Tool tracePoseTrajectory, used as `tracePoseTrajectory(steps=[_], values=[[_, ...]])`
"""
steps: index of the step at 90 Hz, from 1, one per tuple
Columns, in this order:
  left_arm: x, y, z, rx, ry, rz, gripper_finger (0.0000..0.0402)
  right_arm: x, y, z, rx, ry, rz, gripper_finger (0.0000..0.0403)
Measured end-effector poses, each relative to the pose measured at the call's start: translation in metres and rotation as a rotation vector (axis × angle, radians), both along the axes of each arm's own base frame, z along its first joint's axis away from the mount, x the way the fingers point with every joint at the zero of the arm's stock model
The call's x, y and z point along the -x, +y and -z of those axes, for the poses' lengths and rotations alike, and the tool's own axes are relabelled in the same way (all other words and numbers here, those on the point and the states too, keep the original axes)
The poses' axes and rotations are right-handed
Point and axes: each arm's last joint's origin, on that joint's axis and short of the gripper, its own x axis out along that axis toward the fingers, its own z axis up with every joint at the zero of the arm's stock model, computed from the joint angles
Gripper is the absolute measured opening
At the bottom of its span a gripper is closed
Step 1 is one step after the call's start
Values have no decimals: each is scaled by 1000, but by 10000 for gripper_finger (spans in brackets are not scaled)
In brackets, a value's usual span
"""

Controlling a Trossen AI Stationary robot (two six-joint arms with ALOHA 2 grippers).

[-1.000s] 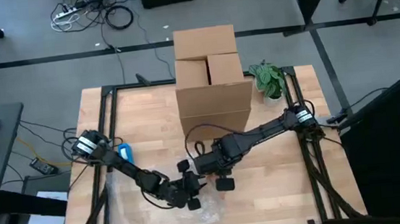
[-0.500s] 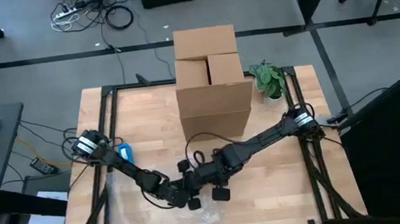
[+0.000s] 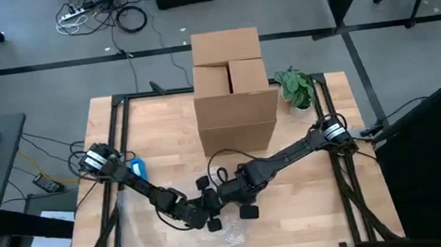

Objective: Wrap mug
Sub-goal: Wrap the orange mug using the transparent bubble wrap

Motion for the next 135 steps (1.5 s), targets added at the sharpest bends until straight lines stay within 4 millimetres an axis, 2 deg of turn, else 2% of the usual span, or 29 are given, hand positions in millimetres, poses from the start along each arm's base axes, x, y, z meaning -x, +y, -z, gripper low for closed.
tracePoseTrajectory(steps=[15, 27, 39, 53, 73, 85, 96, 102, 117, 125, 135], values=[[-1, 0, -1, 6, -10, 0, 99, 2, 19, -37, 57, -118, -59, 20], [-1, -1, -2, 16, -25, 0, 99, 0, 32, -43, 52, -218, -110, 20], [-2, -1, -3, 25, -39, 0, 99, -5, 34, -28, 43, -247, -99, 16], [-2, -1, -4, 27, -43, 0, 99, -6, 22, 5, 55, -182, -23, 2], [-3, -2, -5, 38, -60, 0, 99, -3, 8, 50, -24, -124, 65, 1], [-3, -2, -6, 41, -64, 0, 99, -4, 3, 55, -92, -112, 87, 0], [-4, -2, -6, 46, -72, 0, 99, -7, 4, 40, -98, -97, 85, 0], [-4, -3, -7, 54, -84, 0, 99, -8, 7, 19, -102, -107, 77, 0], [-6, -3, -11, 76, -118, -4, 99, 5, 13, -28, -26, -48, 65, 0], [-7, -3, -13, 118, -147, -13, 99, 12, 13, -36, 31, -13, 92, 0], [-8, -4, -13, 180, -148, 3, 99, 15, 11, -29, 83, 8, 117, 0]])
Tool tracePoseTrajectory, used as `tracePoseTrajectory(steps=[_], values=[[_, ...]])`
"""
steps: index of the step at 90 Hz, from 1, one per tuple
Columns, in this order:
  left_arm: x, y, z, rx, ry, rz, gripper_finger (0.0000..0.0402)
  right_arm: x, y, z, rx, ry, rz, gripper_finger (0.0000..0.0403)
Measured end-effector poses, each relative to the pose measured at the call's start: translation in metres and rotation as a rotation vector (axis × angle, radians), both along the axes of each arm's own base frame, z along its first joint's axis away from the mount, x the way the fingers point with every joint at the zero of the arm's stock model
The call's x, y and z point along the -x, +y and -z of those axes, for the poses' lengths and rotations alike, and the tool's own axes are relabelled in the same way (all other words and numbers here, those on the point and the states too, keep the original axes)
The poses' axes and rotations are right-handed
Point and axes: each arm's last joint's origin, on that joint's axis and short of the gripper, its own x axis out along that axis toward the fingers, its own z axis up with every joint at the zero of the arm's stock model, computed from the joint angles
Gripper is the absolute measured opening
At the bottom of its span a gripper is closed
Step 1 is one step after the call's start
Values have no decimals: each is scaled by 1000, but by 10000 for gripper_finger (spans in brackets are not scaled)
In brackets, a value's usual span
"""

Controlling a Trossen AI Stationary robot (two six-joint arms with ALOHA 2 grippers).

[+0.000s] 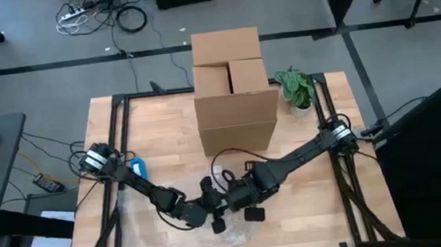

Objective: Wrap mug
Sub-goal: Wrap the orange mug using the transparent bubble wrap

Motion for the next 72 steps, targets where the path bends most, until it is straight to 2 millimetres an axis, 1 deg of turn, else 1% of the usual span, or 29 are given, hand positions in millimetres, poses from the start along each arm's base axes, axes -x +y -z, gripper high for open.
tracePoseTrajectory(steps=[5, 15, 30, 34, 38, 45, 51, 55, 60, 72], values=[[0, -1, 0, 16, 9, 34, 99, 0, -1, 8, 29, -4, 3, 0], [0, -3, 1, 39, 22, 86, 99, -1, -5, 33, 55, 10, 12, 0], [0, -2, 2, 37, 24, 82, 99, -5, -10, 74, -26, -23, 8, 0], [-1, -1, 3, 33, 21, 70, 99, -7, -9, 81, -58, -53, 2, 0], [-1, 0, 4, 23, 23, 52, 99, -9, -8, 84, -82, -94, -13, 0], [-4, 3, 8, 12, 24, 21, 99, -13, -6, 82, -112, -135, -36, 0], [-4, 4, 10, 4, 31, 11, 99, -14, -3, 79, -112, -129, -49, 0], [-5, 5, 11, 3, 34, 7, 99, -14, -1, 73, -106, -117, -53, 0], [-5, 5, 11, 1, 34, 6, 99, -13, 2, 60, -96, -100, -60, 0], [-5, 5, 12, 0, 36, 5, 99, -6, 9, 19, -36, -78, -77, 0]])
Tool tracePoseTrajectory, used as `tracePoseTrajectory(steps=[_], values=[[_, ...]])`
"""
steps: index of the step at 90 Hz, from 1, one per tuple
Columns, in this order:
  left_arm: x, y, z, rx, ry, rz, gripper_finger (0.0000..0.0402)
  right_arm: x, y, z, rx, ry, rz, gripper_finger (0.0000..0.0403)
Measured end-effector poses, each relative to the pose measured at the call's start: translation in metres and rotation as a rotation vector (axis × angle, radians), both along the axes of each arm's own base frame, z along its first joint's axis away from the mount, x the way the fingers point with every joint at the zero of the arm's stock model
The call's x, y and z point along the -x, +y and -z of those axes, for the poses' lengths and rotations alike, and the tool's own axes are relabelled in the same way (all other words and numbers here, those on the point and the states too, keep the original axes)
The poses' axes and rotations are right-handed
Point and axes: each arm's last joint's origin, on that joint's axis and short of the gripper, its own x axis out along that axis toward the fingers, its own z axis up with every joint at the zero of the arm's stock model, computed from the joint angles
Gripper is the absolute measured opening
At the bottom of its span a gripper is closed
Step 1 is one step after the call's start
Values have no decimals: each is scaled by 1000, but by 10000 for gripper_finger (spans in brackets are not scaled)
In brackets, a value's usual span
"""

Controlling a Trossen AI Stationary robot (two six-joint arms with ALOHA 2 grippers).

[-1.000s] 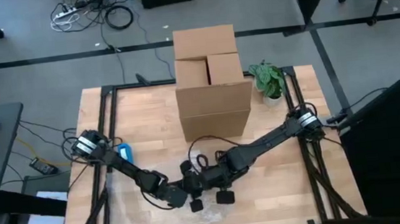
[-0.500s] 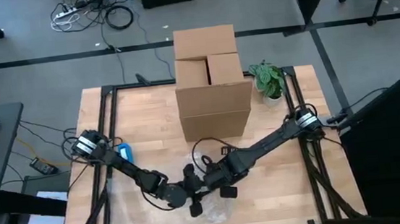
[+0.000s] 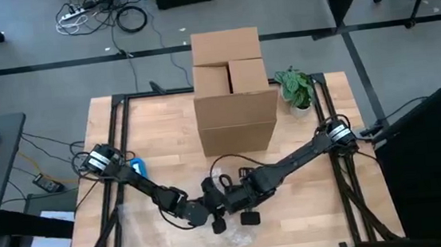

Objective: Wrap mug
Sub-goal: Wrap the orange mug using the transparent bubble wrap

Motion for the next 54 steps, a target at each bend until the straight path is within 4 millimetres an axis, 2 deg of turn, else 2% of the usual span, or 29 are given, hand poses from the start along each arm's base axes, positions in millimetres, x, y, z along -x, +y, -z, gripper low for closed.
tracePoseTrajectory(steps=[13, 25, 36, 54], values=[[0, 0, 0, 0, 0, 0, 99, 15, 6, -36, 83, 28, 20, 0], [0, 0, 0, -1, 1, 0, 99, 27, 7, -44, 210, 47, 80, 0], [0, 0, 0, -1, 0, 0, 99, 20, 7, -32, 214, 21, 86, 0], [0, 0, 0, 2, 0, -1, 99, 5, 1, 17, 153, -26, 56, 0]])
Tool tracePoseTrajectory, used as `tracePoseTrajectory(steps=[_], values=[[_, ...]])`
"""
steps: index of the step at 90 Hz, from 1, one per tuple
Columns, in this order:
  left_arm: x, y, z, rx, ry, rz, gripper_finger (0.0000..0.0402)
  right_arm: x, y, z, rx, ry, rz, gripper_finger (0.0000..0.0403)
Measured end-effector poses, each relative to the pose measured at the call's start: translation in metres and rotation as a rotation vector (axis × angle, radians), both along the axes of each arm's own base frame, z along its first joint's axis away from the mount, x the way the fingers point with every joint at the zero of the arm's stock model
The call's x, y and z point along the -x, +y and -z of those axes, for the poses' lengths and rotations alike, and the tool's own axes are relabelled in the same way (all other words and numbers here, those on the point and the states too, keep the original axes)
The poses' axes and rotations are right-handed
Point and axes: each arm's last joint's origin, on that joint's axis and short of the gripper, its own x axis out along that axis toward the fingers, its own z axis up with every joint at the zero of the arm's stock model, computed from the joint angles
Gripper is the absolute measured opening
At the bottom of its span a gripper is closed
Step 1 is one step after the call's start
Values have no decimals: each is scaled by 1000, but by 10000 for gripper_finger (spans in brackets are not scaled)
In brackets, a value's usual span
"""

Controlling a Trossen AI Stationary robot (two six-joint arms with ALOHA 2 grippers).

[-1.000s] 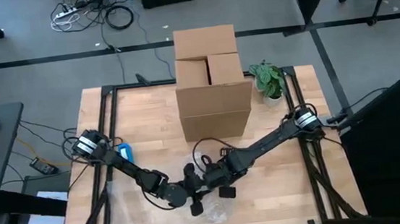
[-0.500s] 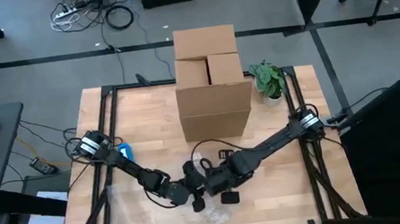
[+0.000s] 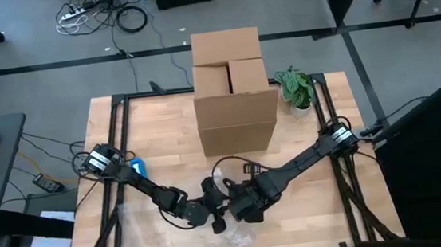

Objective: Wrap mug
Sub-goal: Wrap the orange mug using the transparent bubble wrap

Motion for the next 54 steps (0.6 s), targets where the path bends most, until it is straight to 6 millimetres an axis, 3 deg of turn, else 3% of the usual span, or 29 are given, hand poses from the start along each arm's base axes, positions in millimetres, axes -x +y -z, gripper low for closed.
tracePoseTrajectory(steps=[16, 26, 39, 54], values=[[0, 0, 0, 1, 0, 0, 99, -6, 3, 42, -130, -61, -92, 0], [0, 0, 0, -5, -2, -5, 99, -6, 4, 49, -202, -71, -120, 0], [0, 1, 0, -12, -2, -11, 99, -7, 6, 40, -188, -47, -128, 0], [0, 1, 1, -16, 0, -14, 99, -6, 14, 4, -162, -18, -185, 0]])
